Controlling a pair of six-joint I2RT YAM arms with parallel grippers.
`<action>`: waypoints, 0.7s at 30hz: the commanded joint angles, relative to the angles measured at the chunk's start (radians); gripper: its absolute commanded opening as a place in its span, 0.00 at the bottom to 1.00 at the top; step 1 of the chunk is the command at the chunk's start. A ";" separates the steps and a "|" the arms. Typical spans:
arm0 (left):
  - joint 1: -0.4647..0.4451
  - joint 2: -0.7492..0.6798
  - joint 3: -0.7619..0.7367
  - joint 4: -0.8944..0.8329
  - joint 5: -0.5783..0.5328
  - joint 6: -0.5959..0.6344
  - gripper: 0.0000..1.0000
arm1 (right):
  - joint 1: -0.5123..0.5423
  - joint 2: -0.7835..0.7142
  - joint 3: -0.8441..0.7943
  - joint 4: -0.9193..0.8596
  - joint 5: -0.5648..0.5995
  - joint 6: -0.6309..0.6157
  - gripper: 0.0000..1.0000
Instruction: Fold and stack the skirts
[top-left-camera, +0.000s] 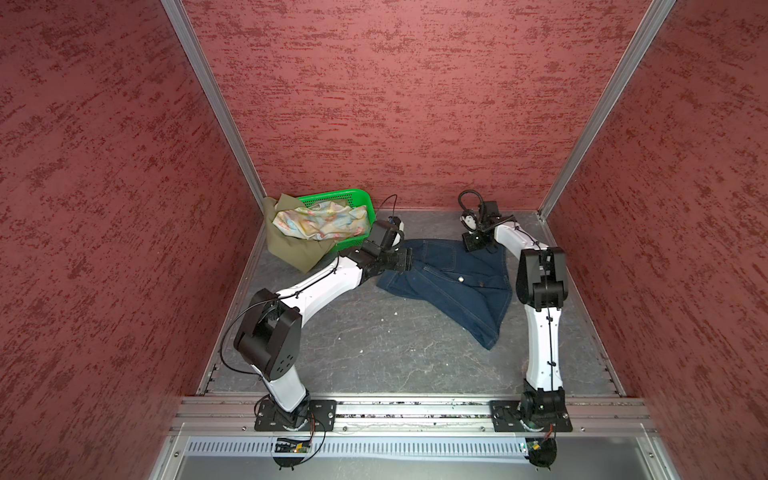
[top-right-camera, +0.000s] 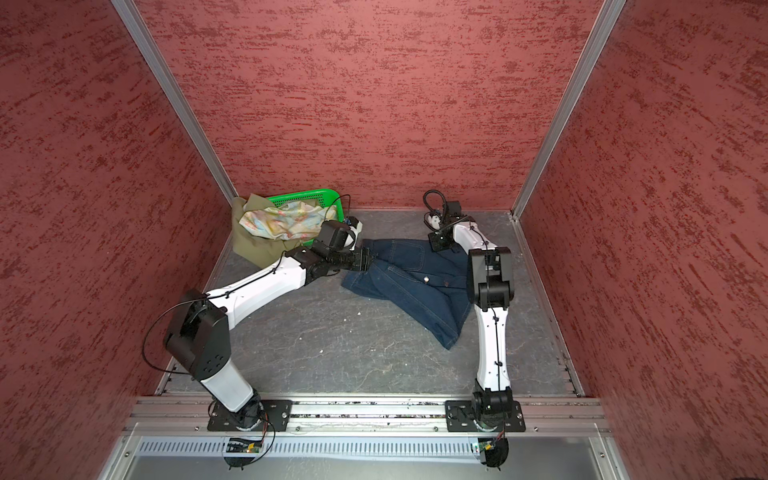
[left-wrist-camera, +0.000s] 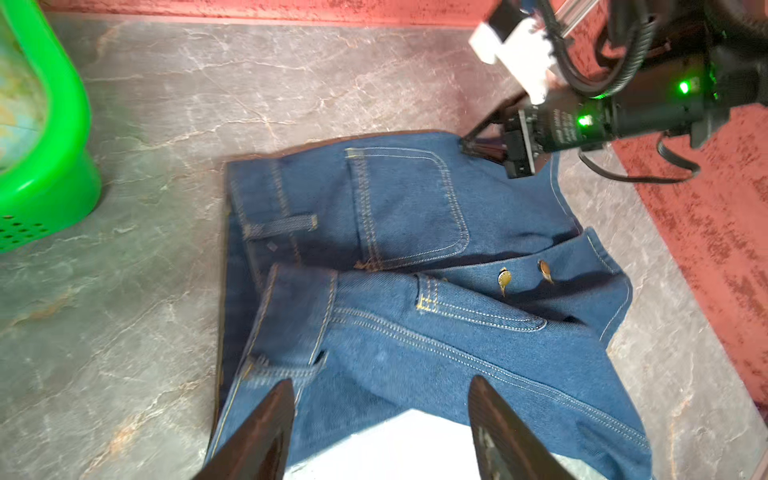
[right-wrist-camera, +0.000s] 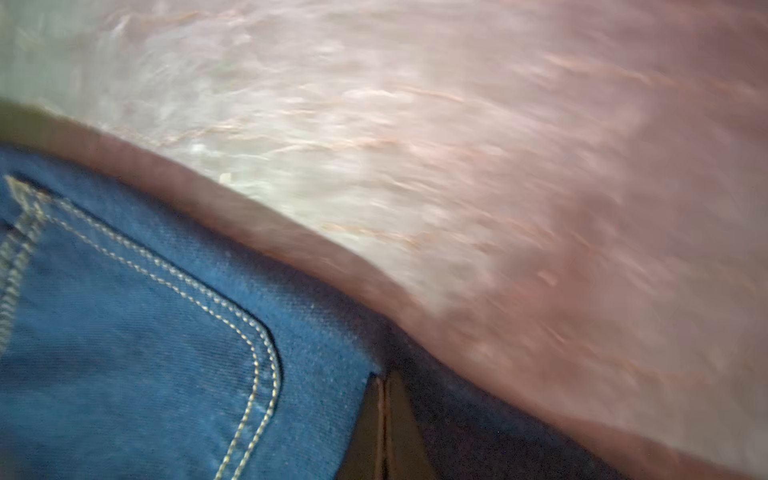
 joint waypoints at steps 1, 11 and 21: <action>0.001 -0.020 -0.006 0.003 0.015 -0.015 0.66 | -0.094 -0.188 -0.152 0.139 0.004 0.235 0.00; -0.031 -0.009 -0.009 0.003 0.035 -0.050 0.64 | -0.233 -0.701 -0.855 0.435 0.179 0.748 0.00; -0.151 0.082 -0.011 0.048 0.128 -0.128 0.71 | -0.160 -0.803 -0.986 0.457 0.148 0.814 0.00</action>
